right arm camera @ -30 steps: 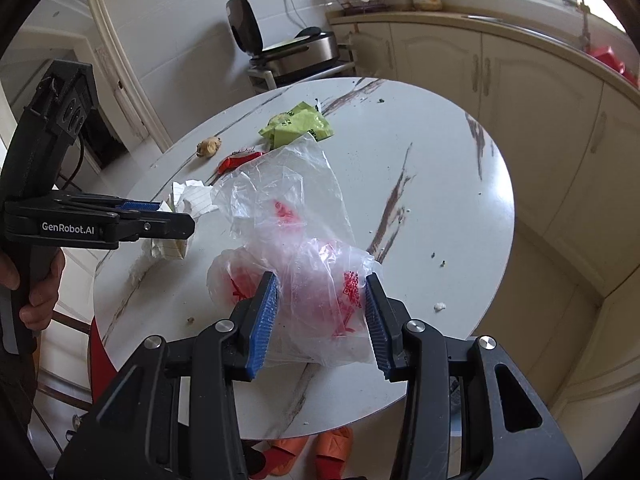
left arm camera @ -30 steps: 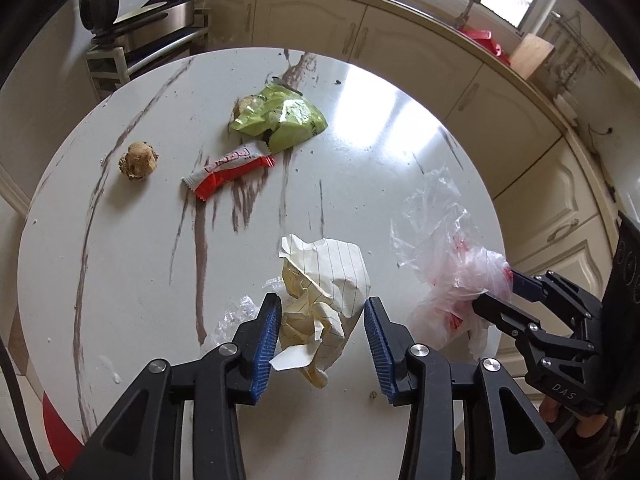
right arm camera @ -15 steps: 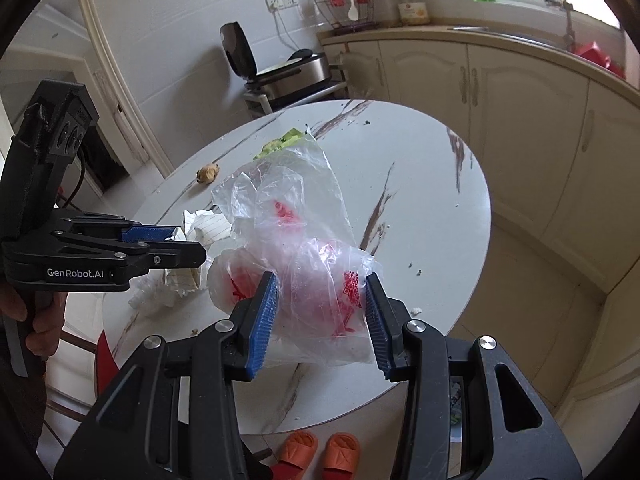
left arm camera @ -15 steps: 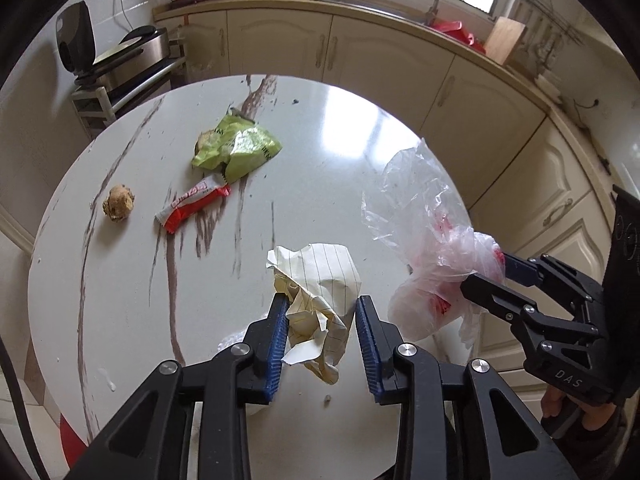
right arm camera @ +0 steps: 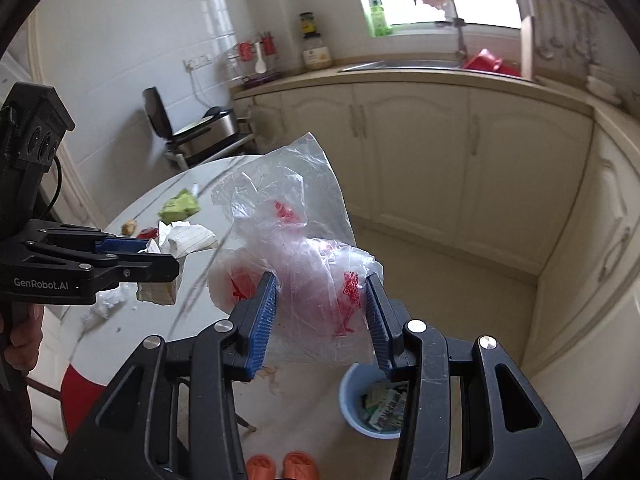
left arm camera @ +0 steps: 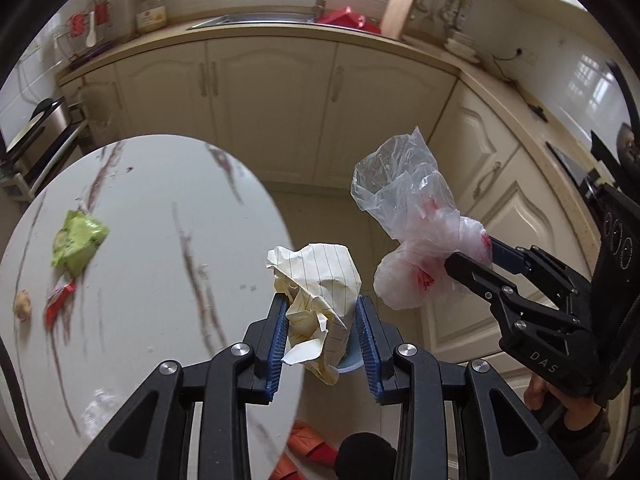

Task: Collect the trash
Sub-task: 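Lift paper and plastic bag and carry them over the blue bin, then open both tools to drop paper and bag into the bin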

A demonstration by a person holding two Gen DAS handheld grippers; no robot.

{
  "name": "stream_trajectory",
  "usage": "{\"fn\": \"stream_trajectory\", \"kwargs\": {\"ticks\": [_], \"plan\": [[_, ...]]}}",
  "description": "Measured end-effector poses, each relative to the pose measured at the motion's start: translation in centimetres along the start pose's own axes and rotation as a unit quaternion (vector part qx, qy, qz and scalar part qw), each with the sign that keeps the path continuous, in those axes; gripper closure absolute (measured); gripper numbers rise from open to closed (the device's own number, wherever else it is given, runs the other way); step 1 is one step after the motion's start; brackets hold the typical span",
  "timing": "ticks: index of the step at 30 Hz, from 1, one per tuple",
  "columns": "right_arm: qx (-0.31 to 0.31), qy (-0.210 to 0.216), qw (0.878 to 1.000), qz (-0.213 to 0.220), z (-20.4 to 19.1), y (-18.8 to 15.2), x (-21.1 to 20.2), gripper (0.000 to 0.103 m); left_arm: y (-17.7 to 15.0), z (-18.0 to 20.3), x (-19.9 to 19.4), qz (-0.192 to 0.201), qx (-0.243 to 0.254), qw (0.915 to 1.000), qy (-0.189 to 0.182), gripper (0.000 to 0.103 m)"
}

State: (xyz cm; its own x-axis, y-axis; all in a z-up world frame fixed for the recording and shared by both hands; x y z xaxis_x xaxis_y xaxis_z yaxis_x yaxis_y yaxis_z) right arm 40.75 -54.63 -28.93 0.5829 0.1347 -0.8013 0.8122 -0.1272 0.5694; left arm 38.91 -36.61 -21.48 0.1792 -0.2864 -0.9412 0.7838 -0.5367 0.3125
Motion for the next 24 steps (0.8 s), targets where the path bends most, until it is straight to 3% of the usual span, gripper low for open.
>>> {"fn": "stream_trajectory", "kwargs": {"ticks": [4, 8, 10, 13, 17, 20, 24], "plan": [[0.04, -0.03, 0.999, -0.012, 4.6, -1.7, 0.8, 0.062, 3.0, 3.2, 4.5, -0.027, 0.033, 0.999, -0.012, 0.073], [0.078, -0.033, 0.996, -0.035, 8.6, -3.6, 3.0, 0.062, 5.5, 4.6, 9.4, -0.055, 0.052, 0.9971, -0.008, 0.068], [0.09, -0.033, 0.994, -0.046, 10.0, -4.2, 4.4, 0.062, 6.4, 4.4, 11.1, -0.062, 0.052, 0.9967, -0.002, 0.047], [0.102, -0.028, 0.992, -0.064, 11.7, -4.8, 6.4, 0.061, 7.5, 3.5, 13.1, -0.072, 0.048, 0.9963, 0.002, 0.037], [0.111, -0.017, 0.99, -0.082, 12.7, -5.2, 9.0, 0.06, 8.9, 2.5, 14.4, -0.074, 0.037, 0.9965, 0.012, 0.033], [0.115, -0.008, 0.989, -0.092, 12.6, -5.5, 10.3, 0.045, 8.5, 2.0, 14.2, -0.073, 0.024, 0.9969, 0.013, 0.033], [0.115, -0.013, 0.988, -0.099, 11.5, -5.9, 9.6, 0.04, 8.0, 2.0, 12.5, -0.059, 0.021, 0.9979, 0.019, 0.033]]}}
Point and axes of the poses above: each gripper's, at about its wrist camera, not at the fingertips, and x roughly the way its jaws point, z to its right, y to its top, the point moved 5 cm from there along x, roughly the way its jaws point, and after that the axes turned 15 degrees about -z, right-handed, at the moved point
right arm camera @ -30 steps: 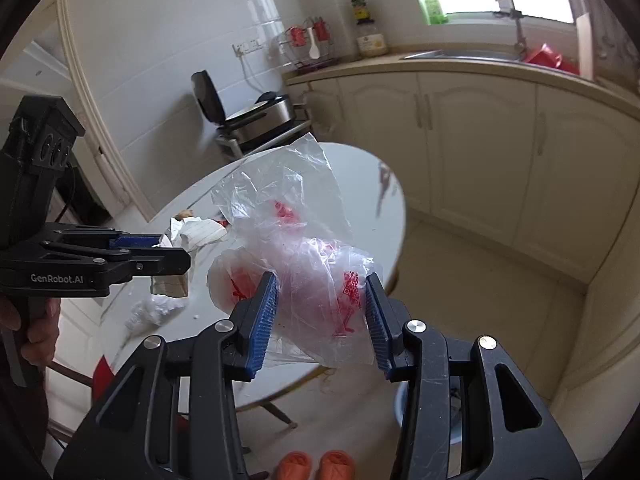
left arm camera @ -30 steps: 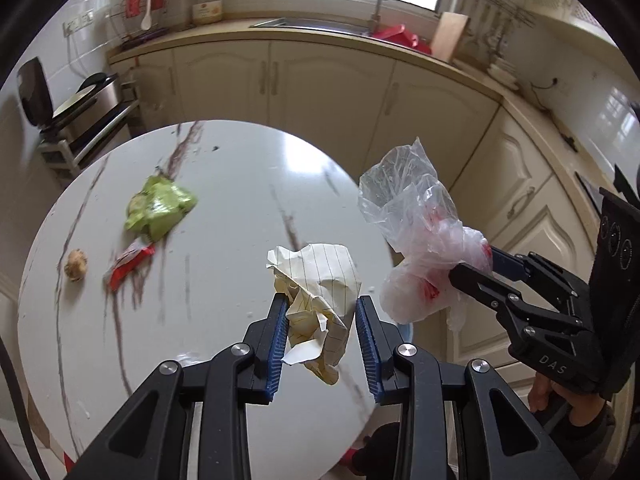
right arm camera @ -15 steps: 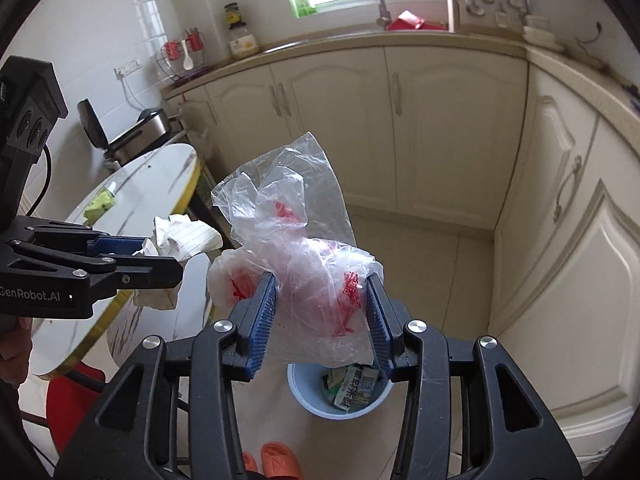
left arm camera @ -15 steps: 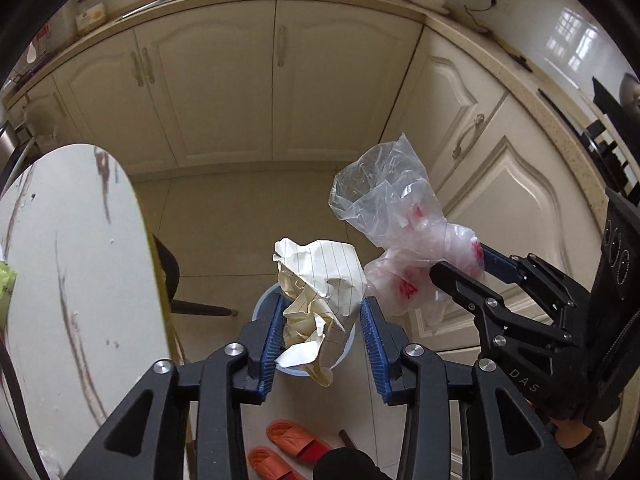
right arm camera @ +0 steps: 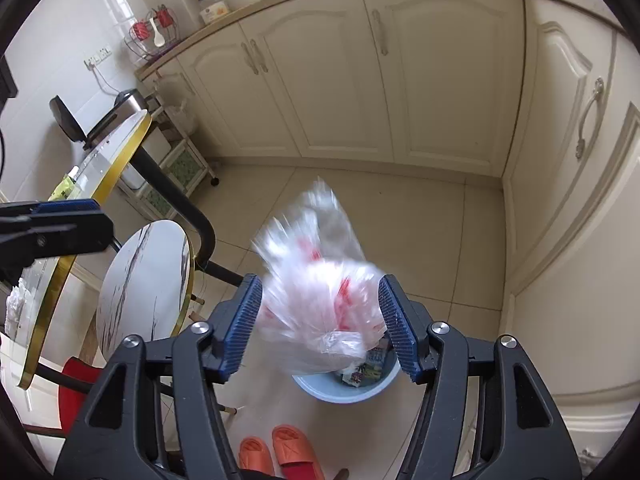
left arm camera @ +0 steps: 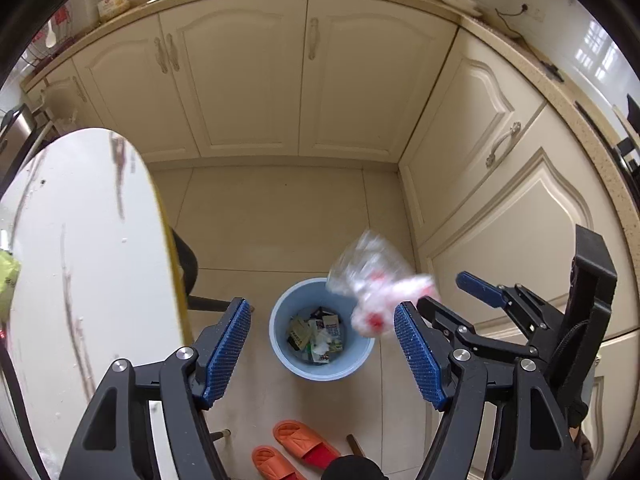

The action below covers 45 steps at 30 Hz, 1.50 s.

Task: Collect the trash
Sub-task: 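Open both tools to drop paper and bag into the bin, then grasp the clear plastic film with the left tool while the right tool grasps the green snack bag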

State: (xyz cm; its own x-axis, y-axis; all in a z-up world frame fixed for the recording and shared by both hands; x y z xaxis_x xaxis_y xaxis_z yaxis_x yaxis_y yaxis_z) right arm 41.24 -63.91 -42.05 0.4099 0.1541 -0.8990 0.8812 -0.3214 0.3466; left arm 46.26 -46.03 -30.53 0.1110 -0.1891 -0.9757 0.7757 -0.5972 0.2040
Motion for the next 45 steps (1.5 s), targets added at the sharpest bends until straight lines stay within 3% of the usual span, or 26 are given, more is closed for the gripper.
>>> {"fn": "stream_trajectory", "kwargs": {"ticks": [8, 11, 15, 19, 24, 29, 32, 37, 40, 41, 42, 43, 45], "plan": [[-0.038, 0.0, 0.997, 0.062, -5.1, -2.2, -7.9, 0.028, -4.9, -1.4, -6.1, 0.05, -0.024, 0.9984, 0.005, 0.03], [-0.063, -0.002, 0.994, 0.084, -8.2, -3.2, -10.8, 0.019, -8.3, -2.7, -9.0, 0.072, -0.03, 0.9968, 0.014, 0.022], [-0.099, 0.005, 0.991, 0.095, -13.0, -3.7, -12.8, 0.019, -13.1, -5.2, -13.0, 0.099, -0.049, 0.9935, 0.026, 0.021], [-0.135, 0.011, 0.987, 0.091, -17.8, -4.4, -13.1, 0.018, -18.7, -9.0, -16.0, 0.125, -0.078, 0.9882, 0.042, 0.009], [-0.172, 0.018, 0.982, 0.072, -22.9, -5.1, -11.9, 0.017, -24.4, -12.8, -16.1, 0.115, -0.114, 0.9846, 0.066, 0.008], [-0.201, 0.023, 0.978, 0.047, -26.9, -5.8, -9.6, 0.017, -27.2, -15.4, -12.8, 0.077, -0.151, 0.9826, 0.076, 0.008], [-0.214, 0.024, 0.976, 0.033, -28.5, -5.7, -8.0, 0.017, -27.4, -15.8, -10.6, 0.055, -0.164, 0.9826, 0.069, 0.013], [-0.224, 0.024, 0.974, 0.02, -30.0, -4.4, -6.2, 0.017, -27.2, -15.6, -8.0, 0.025, -0.146, 0.9863, 0.072, 0.03], [-0.228, 0.024, 0.973, 0.018, -30.8, -3.1, -5.4, 0.017, -27.2, -15.4, -8.0, 0.032, -0.139, 0.9877, 0.065, 0.035], [-0.23, 0.025, 0.973, 0.017, -31.3, -2.5, -5.0, 0.017, -27.3, -15.3, -8.2, 0.036, -0.135, 0.9881, 0.065, 0.042], [-0.231, 0.025, 0.973, 0.017, -31.7, -1.9, -4.6, 0.017, -27.6, -15.7, -8.6, 0.042, -0.134, 0.9883, 0.06, 0.07], [-0.233, 0.026, 0.972, 0.015, -32.2, -1.4, -4.2, 0.017, -27.8, -15.9, -8.9, 0.042, -0.137, 0.9884, 0.052, 0.083], [-0.238, 0.031, 0.971, 0.011, -33.3, -0.3, -3.3, 0.017, -28.4, -17.3, -9.5, 0.049, -0.152, 0.9861, 0.046, 0.083]]}}
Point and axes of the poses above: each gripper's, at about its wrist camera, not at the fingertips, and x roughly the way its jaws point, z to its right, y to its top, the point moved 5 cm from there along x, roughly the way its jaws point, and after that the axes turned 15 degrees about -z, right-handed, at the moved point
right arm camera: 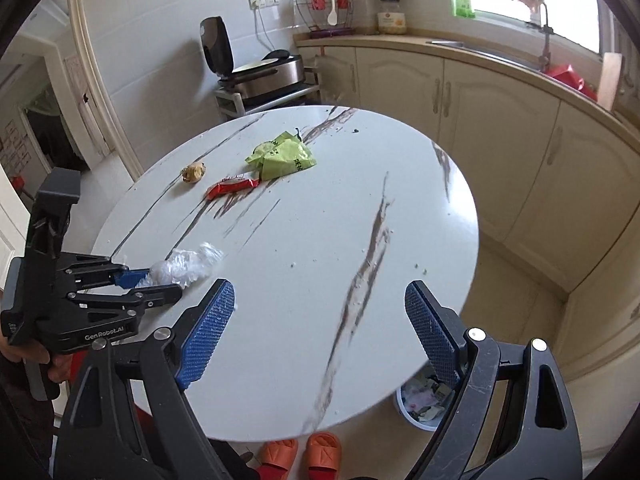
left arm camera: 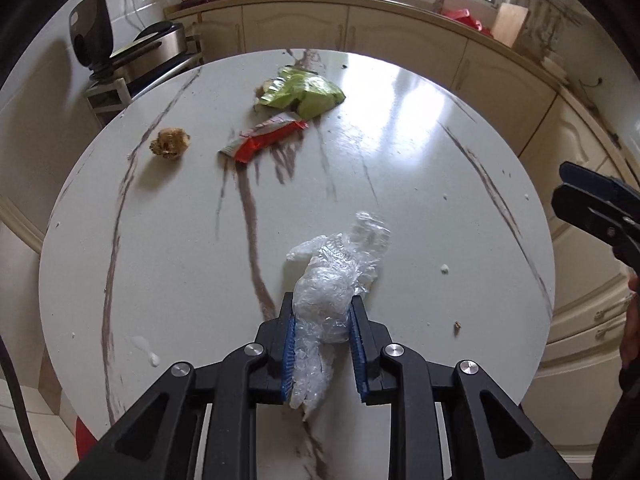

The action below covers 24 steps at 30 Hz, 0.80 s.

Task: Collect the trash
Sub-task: 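Grasp the clear plastic film with the left tool while the right tool grasps the green snack bag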

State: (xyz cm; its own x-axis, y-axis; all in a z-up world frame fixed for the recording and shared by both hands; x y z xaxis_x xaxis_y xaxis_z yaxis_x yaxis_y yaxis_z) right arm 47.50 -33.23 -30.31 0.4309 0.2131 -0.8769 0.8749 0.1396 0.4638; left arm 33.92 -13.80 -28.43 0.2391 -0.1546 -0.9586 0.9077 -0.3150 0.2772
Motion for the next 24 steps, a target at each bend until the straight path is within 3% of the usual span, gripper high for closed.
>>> {"fn": "stream_trajectory", "kwargs": {"ticks": [5, 8, 14, 22, 24], "plan": [[-0.018, 0.004, 1.0, -0.011, -1.4, 4.5, 3.4, 0.012, 0.2, -3.3, -2.8, 0.036, -0.033, 0.9987, -0.018, 0.083], [-0.027, 0.008, 0.999, -0.023, -2.1, 7.5, 5.9, 0.012, 0.5, -5.5, -4.3, 0.052, -0.048, 0.9975, -0.004, 0.083], [-0.052, 0.008, 0.997, -0.052, -3.9, 12.4, 11.3, 0.012, 1.8, -10.4, -4.5, 0.057, -0.081, 0.995, 0.012, 0.083], [-0.059, -0.001, 0.995, -0.081, -4.1, 15.8, 16.0, 0.012, 4.1, -13.2, -3.8, 0.054, -0.094, 0.9941, 0.008, 0.083], [-0.064, 0.003, 0.994, -0.089, -4.1, 16.0, 16.7, 0.023, 4.8, -13.8, -3.5, 0.052, -0.094, 0.9942, 0.004, 0.083]]}}
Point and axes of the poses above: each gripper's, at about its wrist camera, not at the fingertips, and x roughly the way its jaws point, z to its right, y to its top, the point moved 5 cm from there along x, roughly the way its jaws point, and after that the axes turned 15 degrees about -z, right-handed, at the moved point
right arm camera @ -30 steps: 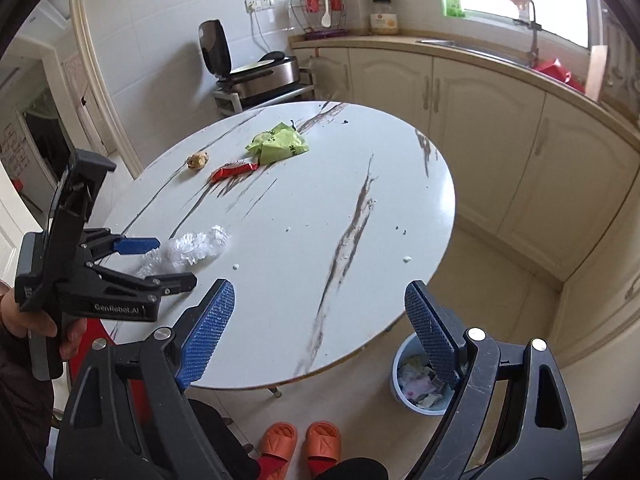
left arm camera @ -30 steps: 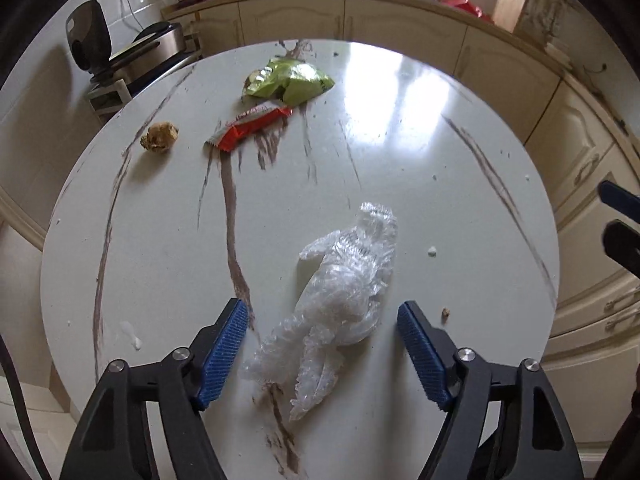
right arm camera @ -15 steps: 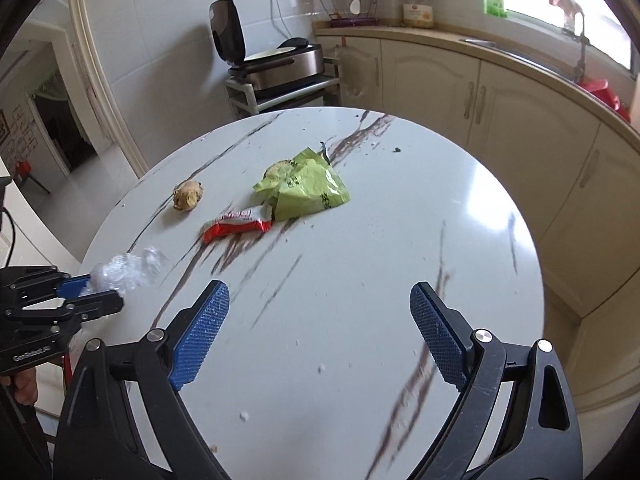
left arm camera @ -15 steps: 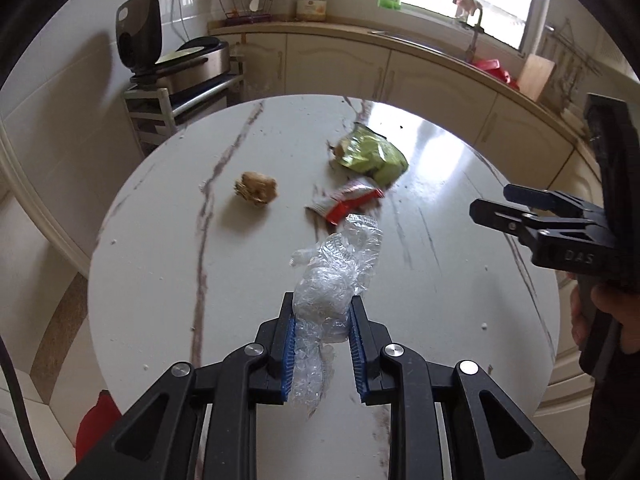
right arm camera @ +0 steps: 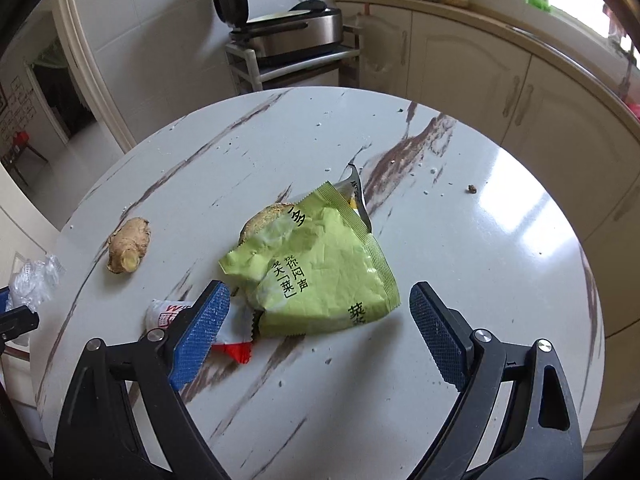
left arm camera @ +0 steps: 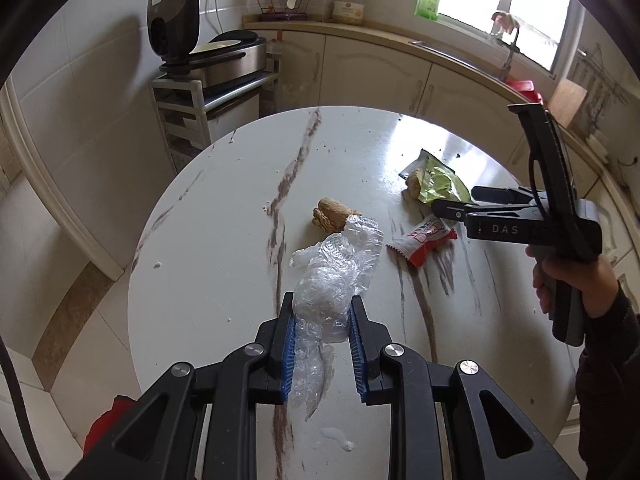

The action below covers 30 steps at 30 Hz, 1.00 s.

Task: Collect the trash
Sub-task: 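Grasp the clear plastic film with the left tool while the right tool grasps the green snack bag, then carry film and green bag over the blue bin and release both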

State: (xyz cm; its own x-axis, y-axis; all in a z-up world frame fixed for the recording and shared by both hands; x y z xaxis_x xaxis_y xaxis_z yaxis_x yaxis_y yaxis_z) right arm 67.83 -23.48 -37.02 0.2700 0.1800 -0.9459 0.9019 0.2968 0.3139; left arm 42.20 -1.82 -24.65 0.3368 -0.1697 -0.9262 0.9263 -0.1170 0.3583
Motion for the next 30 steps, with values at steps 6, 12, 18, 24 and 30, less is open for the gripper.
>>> {"fn": "stream_trajectory", "kwargs": {"ticks": [6, 12, 18, 24, 30], "plan": [[-0.014, 0.019, 1.0, 0.007, -0.1, -0.6, -0.9, 0.068, 1.0, 0.5, 0.9, -0.001, 0.001, 1.0, -0.006, 0.083], [0.003, 0.037, 0.999, 0.04, 1.1, -3.2, -4.2, 0.071, 1.1, 2.0, 0.1, 0.004, 0.01, 0.9999, -0.007, 0.083], [0.009, 0.054, 0.995, 0.084, 1.8, -7.5, -10.1, 0.071, 0.7, 5.5, -2.2, 0.018, 0.037, 0.9991, -0.007, 0.083], [0.024, 0.056, 0.989, 0.133, 3.8, -13.8, -16.5, 0.071, -0.3, 12.0, -4.1, 0.029, 0.085, 0.9959, -0.011, 0.083], [0.062, 0.047, 0.983, 0.166, 7.7, -21.6, -20.7, 0.07, -1.3, 21.1, -4.0, 0.027, 0.146, 0.9885, -0.027, 0.083]]}}
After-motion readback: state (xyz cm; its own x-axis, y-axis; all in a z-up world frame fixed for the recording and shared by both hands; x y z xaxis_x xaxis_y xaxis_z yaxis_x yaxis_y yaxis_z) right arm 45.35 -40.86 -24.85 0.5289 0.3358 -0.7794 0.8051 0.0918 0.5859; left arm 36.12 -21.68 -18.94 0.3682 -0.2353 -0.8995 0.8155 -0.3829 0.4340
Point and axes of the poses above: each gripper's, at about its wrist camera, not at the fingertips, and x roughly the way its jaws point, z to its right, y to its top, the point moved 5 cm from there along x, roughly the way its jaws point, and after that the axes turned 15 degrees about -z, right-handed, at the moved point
